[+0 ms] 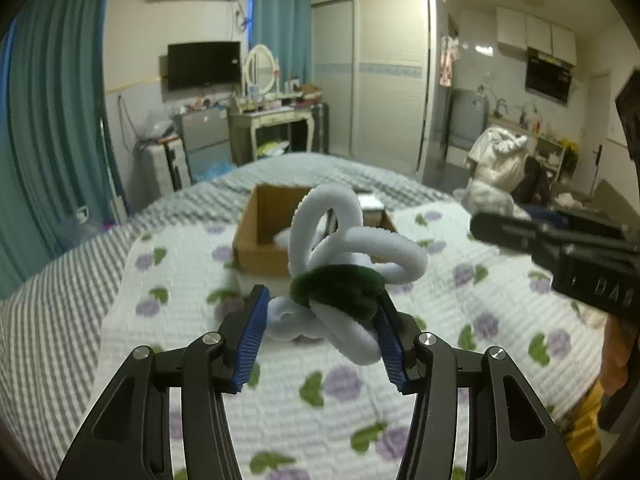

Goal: Organize soft objects
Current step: 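Carry the knot and mask into the box and open both tools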

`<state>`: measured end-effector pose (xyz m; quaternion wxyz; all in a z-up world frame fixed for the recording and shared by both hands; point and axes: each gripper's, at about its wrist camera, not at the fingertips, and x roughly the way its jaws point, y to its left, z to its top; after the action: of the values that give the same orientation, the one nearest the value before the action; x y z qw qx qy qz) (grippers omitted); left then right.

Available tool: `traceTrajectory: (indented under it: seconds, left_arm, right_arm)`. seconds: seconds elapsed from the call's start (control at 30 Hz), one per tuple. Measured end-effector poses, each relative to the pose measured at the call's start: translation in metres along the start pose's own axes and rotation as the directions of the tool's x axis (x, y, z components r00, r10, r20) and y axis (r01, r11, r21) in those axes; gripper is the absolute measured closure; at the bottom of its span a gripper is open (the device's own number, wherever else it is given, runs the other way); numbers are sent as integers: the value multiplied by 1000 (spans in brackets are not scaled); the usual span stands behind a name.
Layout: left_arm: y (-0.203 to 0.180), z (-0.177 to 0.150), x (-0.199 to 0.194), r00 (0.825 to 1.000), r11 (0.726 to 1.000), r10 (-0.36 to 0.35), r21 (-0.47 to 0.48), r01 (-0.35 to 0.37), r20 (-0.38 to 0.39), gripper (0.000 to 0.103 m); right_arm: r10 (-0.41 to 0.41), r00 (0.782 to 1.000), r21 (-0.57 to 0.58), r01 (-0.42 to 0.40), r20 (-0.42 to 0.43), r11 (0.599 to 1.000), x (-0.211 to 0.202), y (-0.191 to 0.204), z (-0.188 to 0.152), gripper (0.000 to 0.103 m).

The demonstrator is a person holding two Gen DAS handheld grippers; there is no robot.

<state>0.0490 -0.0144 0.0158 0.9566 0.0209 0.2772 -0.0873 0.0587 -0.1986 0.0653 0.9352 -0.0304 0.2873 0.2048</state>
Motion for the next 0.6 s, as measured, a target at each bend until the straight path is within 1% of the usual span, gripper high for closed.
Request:
traceTrajectory:
  seconds: [0.13,0.2,0.33,0.47,0.6]
  left_arm:
    - [5,25,22,1000,1000,12,15,-13,19,52]
    - [8,35,34,1000,1000,15,17,-15,23,52]
    - [17,52,64,1000,1000,9,-3,-9,20,52]
    - [18,57,99,999,999,43,21,-43,-3,52]
    - [22,56,133,998,998,55,25,-54,-35,52]
  right_arm:
    - [11,999,-25,-10,31,1000,10,-8,40,72]
    - [-1,999,-37,2,43,999,22,-13,60,72]
    - [2,999,-47,-1,32,999,54,-22,83,72]
    - [14,1000,-39,-14,2,999,92,-30,90,72]
    - [54,998,8,-54,-41,999,132,-43,86,72]
